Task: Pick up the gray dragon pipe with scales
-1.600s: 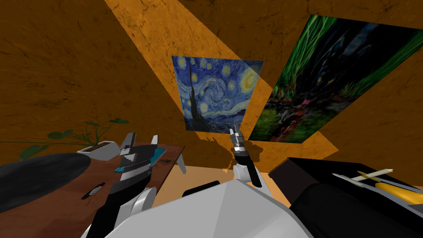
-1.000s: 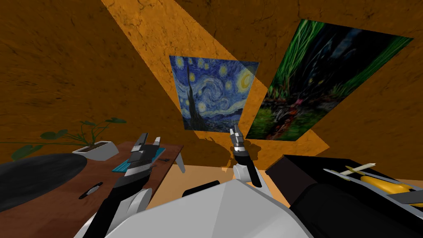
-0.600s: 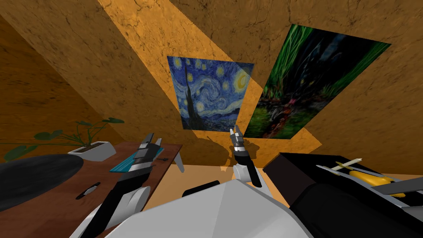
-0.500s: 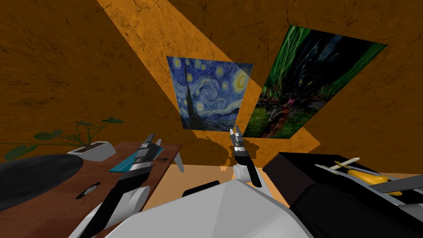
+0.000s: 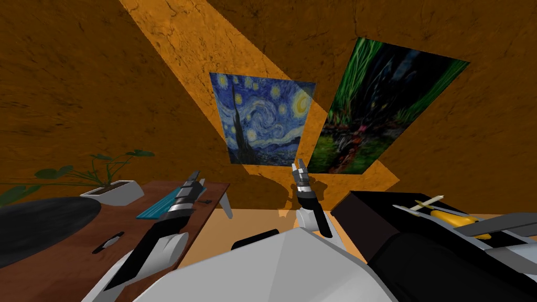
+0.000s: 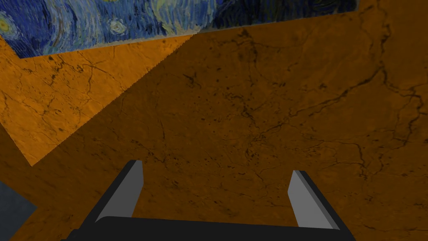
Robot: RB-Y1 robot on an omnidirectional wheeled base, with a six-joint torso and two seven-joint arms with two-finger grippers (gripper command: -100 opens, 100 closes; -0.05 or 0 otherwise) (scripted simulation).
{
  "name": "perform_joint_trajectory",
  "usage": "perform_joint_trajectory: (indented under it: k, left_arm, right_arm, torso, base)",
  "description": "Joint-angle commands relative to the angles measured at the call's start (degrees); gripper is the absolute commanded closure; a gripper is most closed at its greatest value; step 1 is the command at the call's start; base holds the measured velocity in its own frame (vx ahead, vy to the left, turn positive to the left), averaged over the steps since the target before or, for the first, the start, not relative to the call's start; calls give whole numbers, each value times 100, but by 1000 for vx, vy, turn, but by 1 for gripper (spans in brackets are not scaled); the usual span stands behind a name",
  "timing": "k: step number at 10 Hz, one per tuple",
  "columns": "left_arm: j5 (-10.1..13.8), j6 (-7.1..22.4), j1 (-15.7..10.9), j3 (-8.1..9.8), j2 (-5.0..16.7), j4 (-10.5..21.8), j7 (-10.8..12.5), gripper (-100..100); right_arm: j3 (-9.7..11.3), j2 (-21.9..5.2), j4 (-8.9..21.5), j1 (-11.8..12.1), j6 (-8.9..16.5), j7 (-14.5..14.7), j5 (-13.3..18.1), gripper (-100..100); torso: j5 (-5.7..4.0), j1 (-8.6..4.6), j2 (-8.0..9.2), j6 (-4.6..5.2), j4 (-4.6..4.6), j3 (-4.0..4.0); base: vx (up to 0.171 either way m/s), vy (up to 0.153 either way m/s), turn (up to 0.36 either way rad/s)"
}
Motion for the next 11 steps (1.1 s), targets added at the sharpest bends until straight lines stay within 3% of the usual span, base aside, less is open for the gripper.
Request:
perform_joint_trajectory:
  k: [1,6,11]
  left_arm:
    - [88,286,-108,57,117,219,-165,-100]
    - [259,942,-351,164,318,618,-452,-100]
    - [542,1766,-734,294,595,1259,-878,-100]
  right_arm:
    - [0,0,0,0,0,0,0,0]
    - [0,0,0,0,0,0,0,0]
    - [0,0,0,0,0,0,0,0]
  torso:
    - [0,0,0,0,0,0]
    - [1,2,-2,1,-1,-1]
    - [2,5,-6,-1,-2,-4]
  base:
    - [-28,-23,-44]
    - [-19,-17,-25]
    - [-7,-10,-25]
